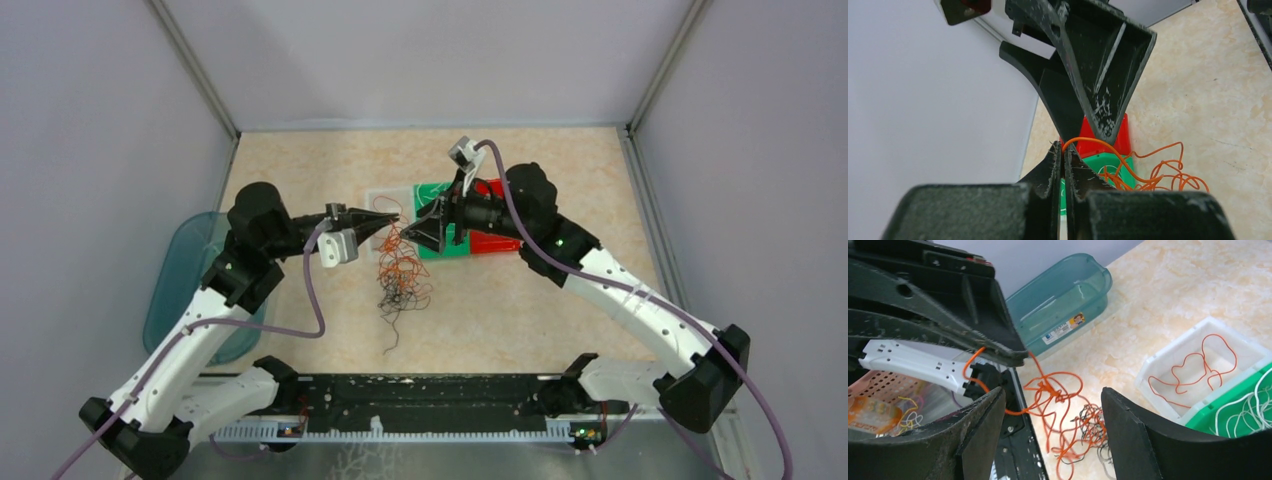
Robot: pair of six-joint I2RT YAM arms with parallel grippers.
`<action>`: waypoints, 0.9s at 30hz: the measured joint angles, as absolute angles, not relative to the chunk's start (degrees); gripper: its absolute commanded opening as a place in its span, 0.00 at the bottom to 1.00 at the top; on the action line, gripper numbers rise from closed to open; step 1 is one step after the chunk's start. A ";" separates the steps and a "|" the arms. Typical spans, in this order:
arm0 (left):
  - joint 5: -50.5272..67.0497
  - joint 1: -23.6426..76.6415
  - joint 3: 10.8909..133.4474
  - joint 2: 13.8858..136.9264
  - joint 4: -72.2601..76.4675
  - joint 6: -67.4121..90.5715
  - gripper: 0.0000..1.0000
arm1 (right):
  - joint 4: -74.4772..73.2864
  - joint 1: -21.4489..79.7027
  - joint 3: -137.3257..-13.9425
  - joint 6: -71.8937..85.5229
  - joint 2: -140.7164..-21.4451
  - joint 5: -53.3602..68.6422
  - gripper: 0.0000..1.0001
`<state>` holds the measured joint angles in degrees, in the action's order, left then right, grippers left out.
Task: Untangle the cables
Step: Untie the cable.
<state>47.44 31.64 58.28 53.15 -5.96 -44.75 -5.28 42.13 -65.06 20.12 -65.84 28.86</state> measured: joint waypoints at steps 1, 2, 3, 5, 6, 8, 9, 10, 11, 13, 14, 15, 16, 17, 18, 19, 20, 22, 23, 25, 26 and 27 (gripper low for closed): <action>47.42 31.79 58.50 53.28 -5.89 -44.56 0.05 | -4.49 42.13 -64.79 20.16 -66.39 28.77 0.71; 47.42 31.86 58.72 53.43 -5.89 -44.31 0.05 | -3.64 42.15 -64.34 20.34 -66.76 28.64 0.72; 47.42 31.97 59.07 53.60 -5.87 -43.90 0.05 | -3.01 42.22 -63.92 20.58 -66.94 28.51 0.72; 47.33 32.14 59.61 54.00 -5.39 -43.03 0.05 | -1.06 42.61 -63.09 20.75 -67.11 28.03 0.72; 47.33 32.23 59.90 54.17 -5.15 -42.59 0.05 | -0.30 42.81 -62.96 20.75 -67.22 27.75 0.73; 47.11 32.51 60.42 54.59 -4.62 -41.58 0.05 | 1.48 43.79 -62.96 20.78 -67.77 26.70 0.73; 47.00 32.64 60.66 54.81 -4.43 -40.99 0.05 | 2.61 44.66 -62.96 20.73 -68.34 26.04 0.74; 46.85 32.84 60.99 55.11 -4.23 -40.34 0.05 | 3.40 45.41 -62.96 20.64 -68.90 25.50 0.74; 46.54 33.04 61.28 55.42 -3.90 -39.72 0.05 | 4.23 46.39 -62.98 20.56 -69.71 24.64 0.74; 46.24 33.28 61.63 55.86 -3.64 -38.92 0.05 | 5.15 47.94 -62.98 20.36 -71.44 23.09 0.74; 46.06 33.39 61.89 56.12 -3.60 -38.33 0.05 | 5.37 48.77 -62.98 20.27 -72.55 22.02 0.75; 45.98 33.43 62.17 56.36 -3.44 -37.76 0.05 | 5.58 49.47 -62.98 20.21 -73.71 20.84 0.75; 45.87 33.47 62.46 56.53 -3.38 -37.12 0.05 | 5.78 49.89 -62.98 20.18 -74.72 19.77 0.75; 45.45 33.52 62.76 56.66 -3.42 -36.82 0.05 | 5.96 50.17 -62.92 20.18 -75.57 18.81 0.75; 44.86 33.43 63.33 56.88 -3.44 -35.94 0.05 | 6.83 50.33 -62.39 20.29 -76.07 17.52 0.75; 44.51 33.36 63.81 57.04 -3.53 -35.42 0.05 | 7.79 50.48 -61.67 20.51 -76.12 16.47 0.75; 44.18 33.36 64.31 57.23 -3.60 -34.76 0.04 | 9.10 50.48 -60.82 20.62 -76.09 15.66 0.75; 44.23 33.41 65.73 57.67 -3.95 -33.08 0.04 | 12.32 50.48 -59.00 21.04 -76.01 13.67 0.75; 44.53 33.67 66.87 58.02 -4.10 -32.08 0.03 | 13.63 50.48 -57.93 21.15 -76.01 12.60 0.75; 45.10 34.13 69.93 58.85 -3.81 -29.87 0.03 | 14.96 50.48 -55.70 21.23 -76.05 11.11 0.77; 45.36 34.28 71.64 59.16 -3.53 -28.67 0.02 | 15.20 50.48 -54.72 21.26 -76.20 10.59 0.78; 45.58 34.30 73.38 59.42 -3.14 -27.40 0.02 | 15.55 50.48 -53.76 21.30 -76.38 10.26 0.79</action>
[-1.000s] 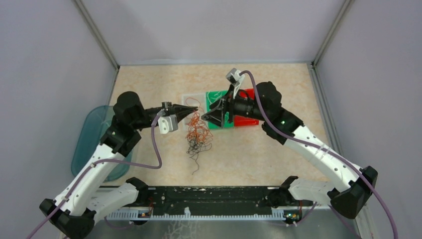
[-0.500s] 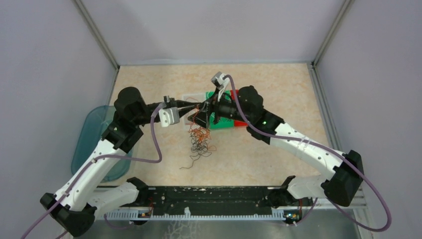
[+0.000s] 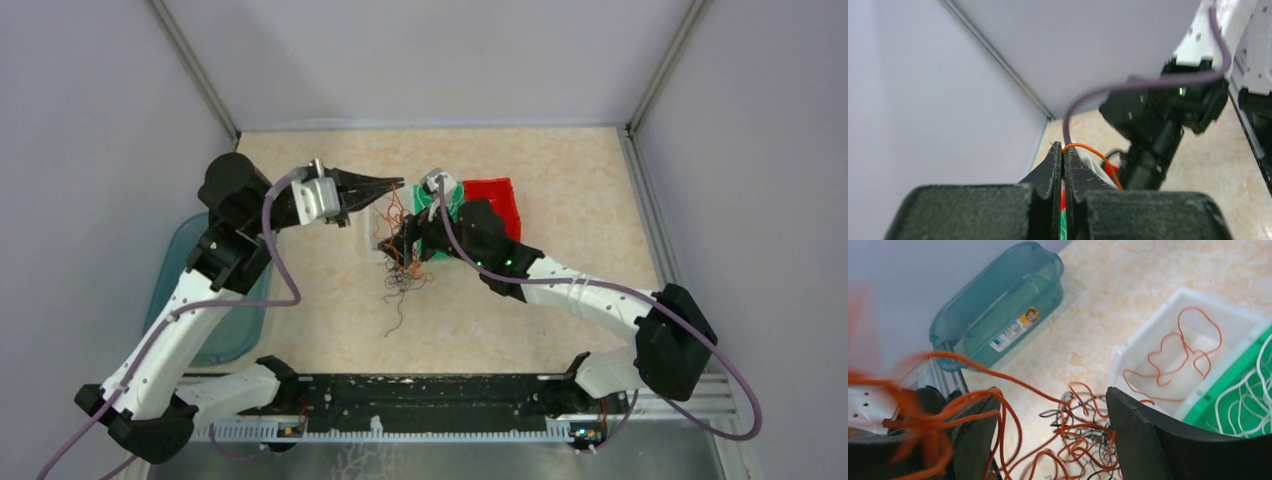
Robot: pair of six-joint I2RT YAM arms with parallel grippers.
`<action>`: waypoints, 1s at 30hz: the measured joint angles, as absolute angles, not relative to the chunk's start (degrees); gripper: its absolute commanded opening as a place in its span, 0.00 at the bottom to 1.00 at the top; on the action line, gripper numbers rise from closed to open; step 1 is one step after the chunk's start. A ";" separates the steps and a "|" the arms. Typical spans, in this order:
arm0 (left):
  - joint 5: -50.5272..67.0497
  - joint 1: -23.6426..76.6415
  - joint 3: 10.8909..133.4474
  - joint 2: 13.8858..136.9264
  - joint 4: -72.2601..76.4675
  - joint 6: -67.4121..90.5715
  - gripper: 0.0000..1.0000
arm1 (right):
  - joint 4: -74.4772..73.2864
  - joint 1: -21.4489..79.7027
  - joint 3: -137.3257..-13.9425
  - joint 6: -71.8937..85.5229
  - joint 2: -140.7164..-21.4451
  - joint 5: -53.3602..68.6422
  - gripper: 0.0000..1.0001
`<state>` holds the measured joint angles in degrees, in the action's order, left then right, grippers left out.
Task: Untangle the cables
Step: Untie the cable.
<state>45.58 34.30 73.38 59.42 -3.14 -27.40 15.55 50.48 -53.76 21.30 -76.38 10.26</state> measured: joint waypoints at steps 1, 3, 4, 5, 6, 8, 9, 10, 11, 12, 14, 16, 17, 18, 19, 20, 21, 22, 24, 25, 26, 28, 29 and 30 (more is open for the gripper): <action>45.71 34.33 74.65 59.64 -2.66 -26.30 0.02 | 15.99 50.48 -52.58 21.41 -76.62 9.82 0.80; 46.11 34.37 77.95 60.20 -1.50 -23.70 0.01 | 16.91 50.48 -50.46 21.82 -77.43 8.97 0.81; 46.28 34.39 79.09 60.42 -1.06 -22.81 0.01 | 17.32 50.48 -49.67 22.06 -77.80 8.62 0.81; 46.44 34.39 80.49 60.71 -0.56 -21.65 0.01 | 18.11 50.48 -47.97 22.50 -78.41 8.05 0.82; 46.54 34.41 81.73 61.04 -0.16 -20.78 0.01 | 18.13 50.48 -47.40 22.65 -78.54 7.90 0.82; 46.61 34.41 84.14 61.69 0.49 -19.05 0.00 | 19.18 50.48 -45.10 23.33 -78.85 7.11 0.81; 46.61 34.41 85.03 61.98 0.78 -18.46 0.00 | 19.84 50.48 -43.81 23.79 -78.89 6.74 0.81; 46.61 34.41 85.86 62.28 1.04 -17.80 0.00 | 20.47 50.48 -42.87 24.21 -78.89 6.57 0.80; 46.63 34.41 86.67 62.59 1.26 -17.30 0.00 | 21.23 50.48 -41.60 24.69 -78.89 6.31 0.79; 46.63 34.41 87.46 62.89 1.34 -16.95 0.00 | 22.04 50.48 -40.53 25.21 -78.89 6.11 0.78; 46.59 34.41 88.92 63.51 1.58 -16.29 0.00 | 23.51 50.48 -38.74 26.11 -78.89 6.02 0.75; 46.54 34.41 90.30 64.12 1.74 -16.21 0.00 | 25.10 50.48 -36.62 27.29 -78.87 6.02 0.74; 46.48 34.41 91.07 64.42 1.80 -16.23 0.00 | 25.96 50.48 -35.44 27.92 -78.87 6.04 0.74; 46.30 34.41 91.83 64.77 1.98 -16.25 0.00 | 26.74 50.48 -34.30 28.51 -78.87 6.04 0.73; 46.15 34.41 92.55 65.06 2.20 -16.27 0.00 | 27.51 50.48 -32.99 29.15 -78.87 6.04 0.73; 46.02 34.41 93.23 65.30 2.33 -16.27 0.00 | 28.12 50.48 -31.73 29.78 -78.87 6.07 0.72; 45.87 34.41 94.02 65.58 2.59 -16.29 0.00 | 28.49 50.48 -30.68 30.24 -78.85 6.07 0.72; 45.74 34.41 94.63 65.80 2.79 -16.34 0.00 | 28.88 50.48 -29.61 30.76 -78.85 6.07 0.72; 45.43 34.41 95.81 66.17 3.14 -16.56 0.00 | 29.54 50.48 -27.97 31.46 -78.85 6.04 0.71; 45.28 34.41 96.25 66.30 3.44 -16.80 0.00 | 29.87 50.48 -27.24 31.77 -78.85 6.07 0.70; 45.15 34.41 96.64 66.43 3.66 -17.30 0.00 | 30.30 50.48 -26.70 32.03 -78.85 6.04 0.70; 44.47 34.41 97.34 66.76 4.84 -18.68 0.00 | 30.68 50.50 -25.63 32.27 -78.76 6.00 0.69; 43.97 34.41 97.71 66.96 5.54 -19.38 0.00 | 30.76 50.50 -25.26 32.38 -78.67 5.93 0.69; 43.38 34.41 98.04 67.18 6.46 -20.34 0.00 | 30.81 50.50 -24.82 32.45 -78.46 5.82 0.68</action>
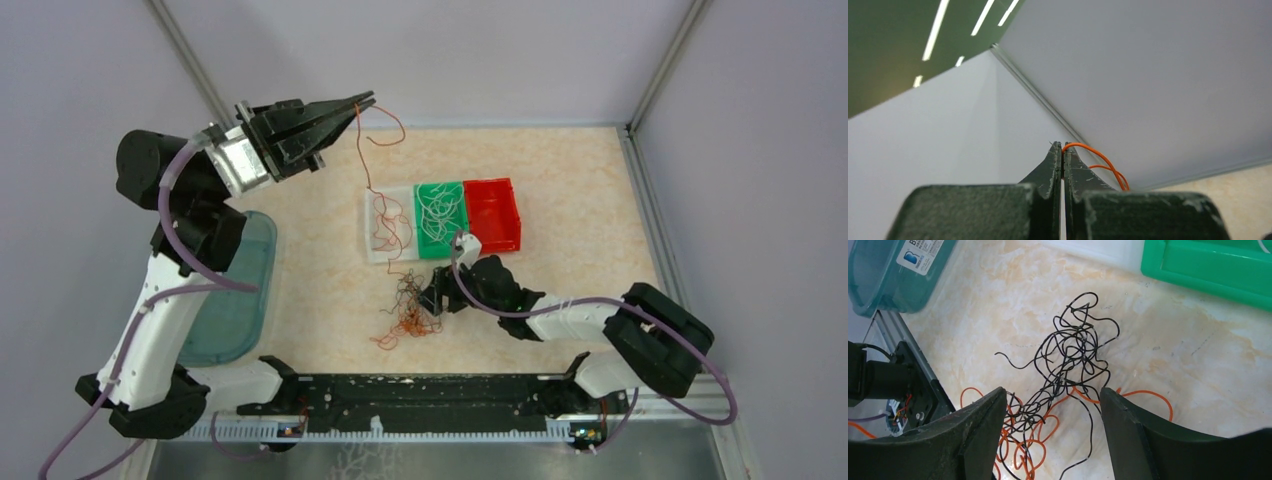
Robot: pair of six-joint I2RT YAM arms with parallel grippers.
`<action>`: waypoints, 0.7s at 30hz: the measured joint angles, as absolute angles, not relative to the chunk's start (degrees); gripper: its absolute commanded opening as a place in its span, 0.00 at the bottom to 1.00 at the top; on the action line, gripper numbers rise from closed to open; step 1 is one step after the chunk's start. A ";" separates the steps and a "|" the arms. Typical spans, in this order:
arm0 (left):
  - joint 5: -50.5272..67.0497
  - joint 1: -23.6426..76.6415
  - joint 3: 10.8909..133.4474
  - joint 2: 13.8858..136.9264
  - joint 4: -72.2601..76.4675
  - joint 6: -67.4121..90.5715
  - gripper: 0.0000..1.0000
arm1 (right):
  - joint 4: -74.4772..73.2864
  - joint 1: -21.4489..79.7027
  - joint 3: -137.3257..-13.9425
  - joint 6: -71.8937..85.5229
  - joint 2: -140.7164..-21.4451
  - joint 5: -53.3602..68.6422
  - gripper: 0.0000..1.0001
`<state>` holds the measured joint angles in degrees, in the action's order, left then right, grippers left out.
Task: Untangle the cables
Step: Untie the cable.
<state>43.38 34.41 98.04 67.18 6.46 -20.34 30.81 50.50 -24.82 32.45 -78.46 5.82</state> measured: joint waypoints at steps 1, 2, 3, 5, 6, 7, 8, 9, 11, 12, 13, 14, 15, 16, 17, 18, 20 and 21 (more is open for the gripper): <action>42.59 34.41 98.48 67.46 7.57 -21.32 0.00 | 30.85 50.50 -24.38 32.47 -78.15 5.76 0.68; 41.65 34.41 98.85 67.79 9.02 -22.33 0.00 | 30.94 50.52 -23.97 32.51 -77.78 5.65 0.67; 40.75 34.41 99.18 68.07 10.46 -23.51 0.00 | 30.94 50.52 -23.51 32.53 -77.38 5.58 0.67; 38.68 34.41 99.96 68.88 14.02 -26.20 0.00 | 30.92 50.52 -22.76 32.58 -76.79 5.43 0.66; 37.93 34.41 100.42 69.25 15.22 -27.38 0.00 | 30.89 50.52 -22.35 32.58 -76.49 5.37 0.65; 36.93 34.41 101.36 69.95 16.86 -29.30 0.00 | 30.79 50.54 -21.82 32.58 -76.07 5.23 0.65; 36.25 34.41 102.24 70.57 18.00 -30.85 0.00 | 30.68 50.57 -21.50 32.56 -75.77 5.13 0.64; 35.68 34.41 103.00 71.09 18.90 -32.16 0.00 | 30.46 50.59 -21.17 32.49 -75.35 4.97 0.64; 34.24 34.41 104.66 72.25 21.30 -35.62 0.00 | 29.32 50.63 -20.56 32.05 -73.73 4.45 0.64; 33.69 34.41 105.32 72.69 22.17 -36.75 0.00 | 28.32 50.63 -20.49 31.75 -72.51 4.03 0.66; 33.26 34.41 106.13 73.08 22.52 -37.78 0.00 | 26.63 50.63 -20.51 31.16 -70.32 3.46 0.68; 32.97 34.41 106.74 73.32 22.50 -38.50 0.00 | 25.19 50.65 -20.51 30.68 -68.03 2.94 0.70; 32.91 34.41 107.02 73.38 22.44 -39.03 0.00 | 23.73 50.70 -20.64 29.85 -64.79 2.42 0.71; 32.95 34.41 107.00 73.23 22.24 -39.35 0.00 | 22.72 50.74 -20.86 29.10 -61.87 2.02 0.73; 33.06 34.41 106.87 73.03 22.04 -39.59 0.00 | 21.98 50.76 -21.39 28.29 -59.20 1.96 0.74; 33.28 34.41 106.37 72.66 21.85 -39.77 0.00 | 21.34 50.78 -22.33 27.27 -56.58 2.04 0.74; 33.82 34.41 104.84 71.61 21.30 -39.79 0.00 | 21.61 50.78 -25.41 25.06 -53.04 3.33 0.75; 33.95 34.41 104.31 71.26 21.06 -39.77 0.00 | 22.15 50.78 -26.92 24.03 -52.25 4.54 0.75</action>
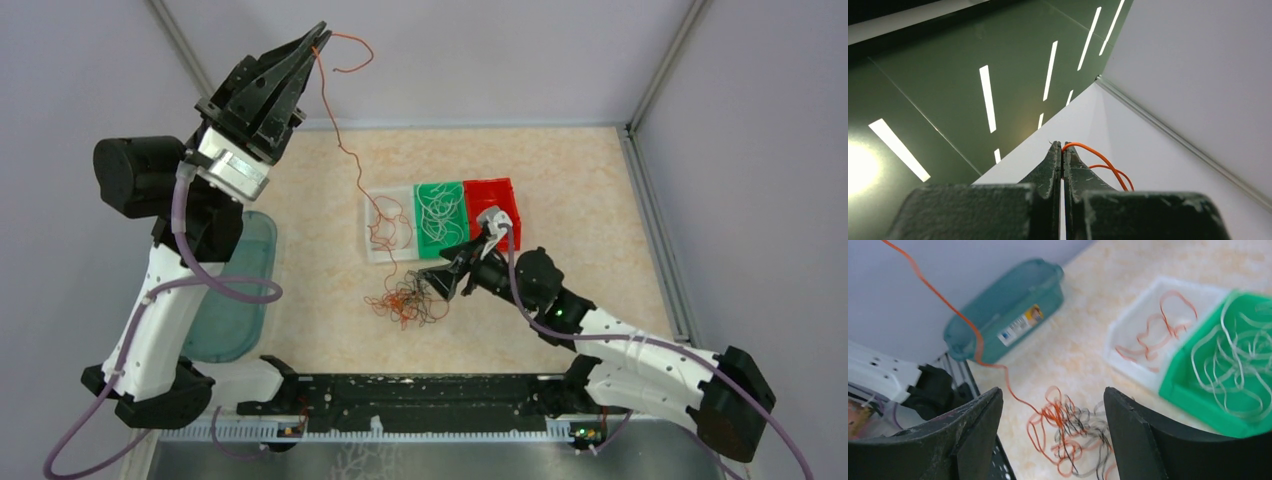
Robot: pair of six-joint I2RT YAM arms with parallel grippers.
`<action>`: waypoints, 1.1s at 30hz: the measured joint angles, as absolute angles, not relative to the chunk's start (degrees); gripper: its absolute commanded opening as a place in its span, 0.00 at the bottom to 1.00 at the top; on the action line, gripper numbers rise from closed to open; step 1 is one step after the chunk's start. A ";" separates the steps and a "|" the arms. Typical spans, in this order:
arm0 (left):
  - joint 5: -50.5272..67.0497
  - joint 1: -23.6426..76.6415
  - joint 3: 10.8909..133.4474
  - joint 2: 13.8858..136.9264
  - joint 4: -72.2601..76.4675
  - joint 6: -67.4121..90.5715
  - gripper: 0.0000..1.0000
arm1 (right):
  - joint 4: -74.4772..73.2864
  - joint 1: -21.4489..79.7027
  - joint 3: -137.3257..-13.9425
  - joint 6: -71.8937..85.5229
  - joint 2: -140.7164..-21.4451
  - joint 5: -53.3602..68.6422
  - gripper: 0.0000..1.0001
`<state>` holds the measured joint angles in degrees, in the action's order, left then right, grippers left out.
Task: Untangle the cables
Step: Untie the cable.
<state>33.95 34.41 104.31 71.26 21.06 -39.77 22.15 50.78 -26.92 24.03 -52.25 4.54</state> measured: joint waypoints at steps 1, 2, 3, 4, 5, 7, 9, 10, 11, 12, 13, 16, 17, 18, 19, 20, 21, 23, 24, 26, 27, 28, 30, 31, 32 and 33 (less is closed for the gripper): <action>34.11 34.41 103.66 70.87 20.78 -39.77 0.00 | 22.87 50.78 -28.05 23.29 -52.01 5.54 0.75; 34.13 34.41 103.26 70.67 20.56 -39.77 0.00 | 23.55 50.81 -29.30 22.37 -52.01 6.87 0.75; 34.13 34.41 102.89 70.50 20.36 -39.77 0.00 | 24.25 50.81 -30.63 21.34 -52.38 8.56 0.74; 34.13 34.41 102.65 70.46 20.21 -39.75 0.00 | 24.82 50.81 -32.05 20.18 -53.19 10.57 0.72; 34.13 34.41 102.54 70.46 19.97 -39.77 0.00 | 25.34 50.85 -32.88 19.38 -54.15 12.10 0.71; 34.11 34.41 102.26 70.46 19.35 -39.77 0.00 | 27.11 50.85 -34.06 18.02 -56.90 15.64 0.68; 34.13 34.41 102.13 70.46 18.81 -39.79 0.00 | 28.88 50.85 -34.26 17.61 -60.14 18.90 0.65; 34.13 34.41 102.06 70.43 18.70 -39.83 0.00 | 29.69 50.85 -34.26 17.65 -61.82 20.60 0.64; 34.11 34.41 102.00 70.39 18.48 -39.92 0.00 | 30.55 50.87 -34.26 17.76 -63.33 22.11 0.63; 34.11 34.41 101.84 70.32 18.24 -39.97 0.00 | 31.35 50.85 -34.26 18.06 -64.71 23.64 0.62; 34.11 34.41 101.71 70.24 17.98 -40.03 0.00 | 32.23 50.87 -34.28 18.33 -66.22 25.26 0.60; 34.11 34.41 101.30 70.02 17.45 -40.21 0.00 | 33.74 50.89 -34.41 19.09 -69.12 28.32 0.52; 34.11 34.41 101.12 69.93 17.34 -40.23 0.00 | 34.06 50.89 -34.68 19.29 -70.00 28.88 0.48; 34.09 34.41 100.82 69.78 17.21 -40.27 0.00 | 34.39 50.89 -35.03 19.40 -70.76 29.32 0.45; 34.06 34.41 100.29 69.49 17.08 -40.27 0.00 | 34.72 50.92 -35.40 19.64 -71.42 29.67 0.40; 34.00 34.41 99.70 69.17 16.88 -40.16 0.00 | 34.92 50.94 -35.75 19.68 -71.88 29.76 0.32; 33.91 34.41 99.13 68.86 16.64 -40.07 0.00 | 35.46 50.98 -36.25 20.01 -72.47 29.93 0.21; 33.50 34.41 97.43 67.96 15.77 -39.46 0.00 | 37.01 51.00 -37.26 20.49 -73.54 29.87 0.00; 33.10 34.41 96.62 67.55 14.92 -38.89 0.00 | 37.60 51.03 -37.71 20.93 -73.95 29.67 0.00; 32.08 34.41 95.74 67.13 12.91 -37.43 0.00 | 38.35 51.03 -38.41 21.50 -74.22 28.95 0.00; 31.33 34.41 95.44 67.00 11.77 -36.60 0.00 | 38.57 51.05 -38.59 21.58 -74.19 28.45 0.00; 30.46 34.41 95.02 66.87 10.50 -35.59 0.00 | 38.63 51.05 -38.74 21.58 -74.08 27.66 0.00; 28.64 34.41 93.78 66.37 7.31 -33.85 0.00 | 38.17 51.11 -38.76 21.43 -72.99 25.82 0.00; 27.83 34.41 92.92 66.02 5.78 -32.80 0.00 | 38.17 51.11 -38.76 21.39 -72.58 25.34 0.00; 26.98 34.41 91.31 65.30 3.55 -31.55 0.00 | 38.09 51.11 -38.72 21.15 -71.75 24.60 0.00; 26.55 34.39 89.95 64.69 2.00 -30.55 0.00 | 38.00 51.11 -38.61 20.97 -70.37 23.49 0.00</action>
